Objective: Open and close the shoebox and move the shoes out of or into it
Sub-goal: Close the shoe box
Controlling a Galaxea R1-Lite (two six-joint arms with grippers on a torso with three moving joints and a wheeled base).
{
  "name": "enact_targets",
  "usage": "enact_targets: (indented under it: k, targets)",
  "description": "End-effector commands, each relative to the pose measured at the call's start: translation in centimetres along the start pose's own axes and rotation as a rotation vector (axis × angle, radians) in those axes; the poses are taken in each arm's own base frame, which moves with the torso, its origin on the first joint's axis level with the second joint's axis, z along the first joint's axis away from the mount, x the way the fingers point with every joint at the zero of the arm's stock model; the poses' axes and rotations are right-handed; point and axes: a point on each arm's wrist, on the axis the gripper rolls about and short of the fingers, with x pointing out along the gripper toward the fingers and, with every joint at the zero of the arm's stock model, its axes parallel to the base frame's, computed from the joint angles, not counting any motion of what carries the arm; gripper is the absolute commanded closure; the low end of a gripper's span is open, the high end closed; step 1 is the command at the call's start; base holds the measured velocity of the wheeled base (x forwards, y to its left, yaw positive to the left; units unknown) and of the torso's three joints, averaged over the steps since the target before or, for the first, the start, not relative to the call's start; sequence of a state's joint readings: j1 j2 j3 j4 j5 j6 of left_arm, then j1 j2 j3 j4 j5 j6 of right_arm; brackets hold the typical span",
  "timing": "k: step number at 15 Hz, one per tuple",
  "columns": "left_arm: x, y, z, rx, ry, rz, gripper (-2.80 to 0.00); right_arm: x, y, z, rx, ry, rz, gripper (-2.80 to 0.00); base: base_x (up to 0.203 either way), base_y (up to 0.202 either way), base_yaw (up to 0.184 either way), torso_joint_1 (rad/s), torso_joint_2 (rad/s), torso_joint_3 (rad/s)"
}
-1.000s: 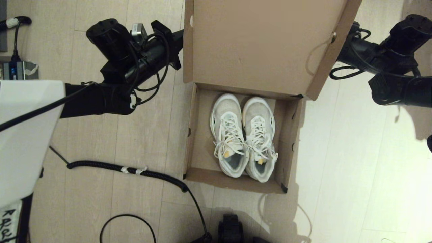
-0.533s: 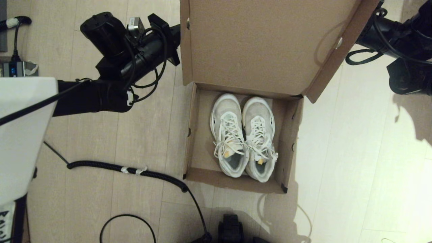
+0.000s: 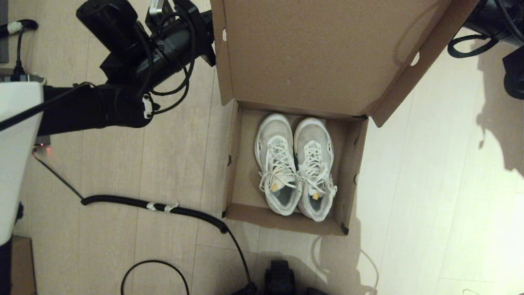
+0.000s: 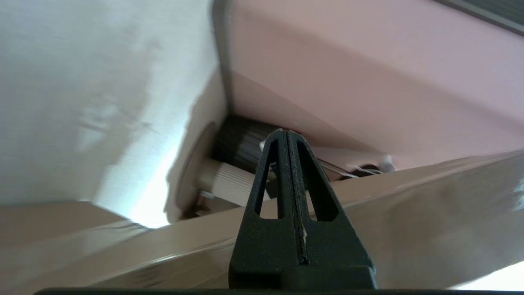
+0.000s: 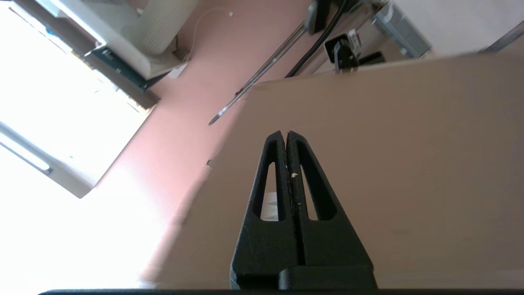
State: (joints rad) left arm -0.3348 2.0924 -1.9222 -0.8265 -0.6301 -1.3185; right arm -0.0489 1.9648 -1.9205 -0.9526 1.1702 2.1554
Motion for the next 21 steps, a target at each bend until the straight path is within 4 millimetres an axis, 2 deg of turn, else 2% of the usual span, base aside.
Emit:
enact_targets:
  k: [1,5,10,14,17,21]
  targets:
    - [0.1,-2.5,-0.2,0.006,0.008,-0.04,0.0,-0.1,2.1,-1.6,-0.02,0.016,0.008,0.0,0.0,0.0,0.0,0.0,0.0,0.0]
    - [-0.6,-5.5,-1.6,-0.019,0.037,-0.048,0.0,-0.8,3.0,-4.1,0.023,0.005,-0.006,0.0,0.0,0.0,0.0,0.0,0.0,0.0]
    - [-2.7,-10.3,-4.3,-0.062,0.092,-0.064,0.0,-1.4,6.0,-7.9,0.036,0.004,-0.008,0.0,0.0,0.0,0.0,0.0,0.0,0.0]
    - [-5.6,-13.5,-6.7,-0.103,0.136,-0.067,0.0,-2.4,6.4,-10.9,0.134,-0.01,-0.03,0.0,0.0,0.0,0.0,0.0,0.0,0.0]
    - [-7.9,-14.3,-9.0,-0.155,0.192,-0.043,0.0,-3.3,5.3,-12.9,0.204,-0.023,-0.051,0.0,0.0,0.0,0.0,0.0,0.0,0.0]
    - [-10.6,-13.1,-12.1,-0.212,0.252,-0.008,0.0,-4.4,3.1,-16.1,0.292,-0.018,-0.077,0.0,0.0,0.0,0.0,0.0,0.0,0.0]
